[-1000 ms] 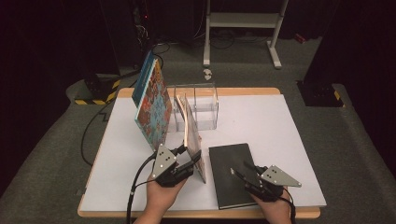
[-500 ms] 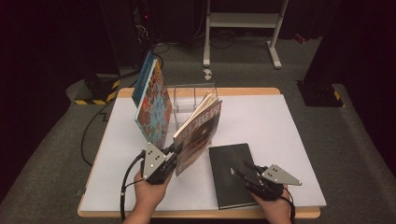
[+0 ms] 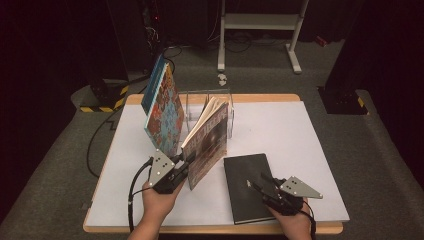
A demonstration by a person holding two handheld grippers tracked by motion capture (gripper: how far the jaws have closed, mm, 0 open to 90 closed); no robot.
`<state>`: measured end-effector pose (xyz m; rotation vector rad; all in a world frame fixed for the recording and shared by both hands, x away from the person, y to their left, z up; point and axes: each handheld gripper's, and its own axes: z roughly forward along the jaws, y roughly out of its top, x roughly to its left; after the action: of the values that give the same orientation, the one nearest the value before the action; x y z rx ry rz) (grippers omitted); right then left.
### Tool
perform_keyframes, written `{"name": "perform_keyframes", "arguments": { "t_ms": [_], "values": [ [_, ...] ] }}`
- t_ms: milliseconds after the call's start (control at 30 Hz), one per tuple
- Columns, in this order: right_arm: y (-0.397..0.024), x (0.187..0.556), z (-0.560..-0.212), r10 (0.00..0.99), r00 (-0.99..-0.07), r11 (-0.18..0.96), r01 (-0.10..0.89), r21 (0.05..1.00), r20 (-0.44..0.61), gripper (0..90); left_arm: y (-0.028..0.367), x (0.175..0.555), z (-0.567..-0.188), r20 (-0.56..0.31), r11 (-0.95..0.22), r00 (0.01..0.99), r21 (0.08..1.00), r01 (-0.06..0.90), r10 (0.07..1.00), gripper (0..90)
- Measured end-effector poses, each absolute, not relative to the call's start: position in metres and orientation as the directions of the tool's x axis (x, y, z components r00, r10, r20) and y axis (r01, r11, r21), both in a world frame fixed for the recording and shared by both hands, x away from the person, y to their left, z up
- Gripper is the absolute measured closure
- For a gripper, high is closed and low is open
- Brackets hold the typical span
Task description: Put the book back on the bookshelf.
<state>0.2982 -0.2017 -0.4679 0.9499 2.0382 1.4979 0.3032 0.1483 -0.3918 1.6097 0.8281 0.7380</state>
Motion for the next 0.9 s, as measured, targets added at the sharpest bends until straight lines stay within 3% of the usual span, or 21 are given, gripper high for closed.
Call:
{"name": "perform_keyframes", "arguments": {
  "t_ms": [300, 633, 900],
  "values": [
    [-0.201, 0.298, -0.468, 0.739, -0.672, 0.183, 0.271, 0.945, 0.049, 54.5, 0.140, 0.324, -0.385, 0.048, -0.148, 0.550, 0.979, 0.139, 0.834, 75.0],
    [-0.202, 0.298, -0.468, 0.732, -0.678, 0.171, 0.279, 0.945, 0.068, 54.5, 0.137, 0.327, -0.384, 0.092, -0.184, 0.566, 0.977, 0.107, 0.819, 81.7],
    [-0.201, 0.298, -0.468, 0.726, -0.684, 0.174, 0.278, 0.945, 0.067, 54.5, 0.137, 0.329, -0.384, 0.051, -0.145, 0.573, 0.982, 0.121, 0.818, 83.1]
  ]
}}
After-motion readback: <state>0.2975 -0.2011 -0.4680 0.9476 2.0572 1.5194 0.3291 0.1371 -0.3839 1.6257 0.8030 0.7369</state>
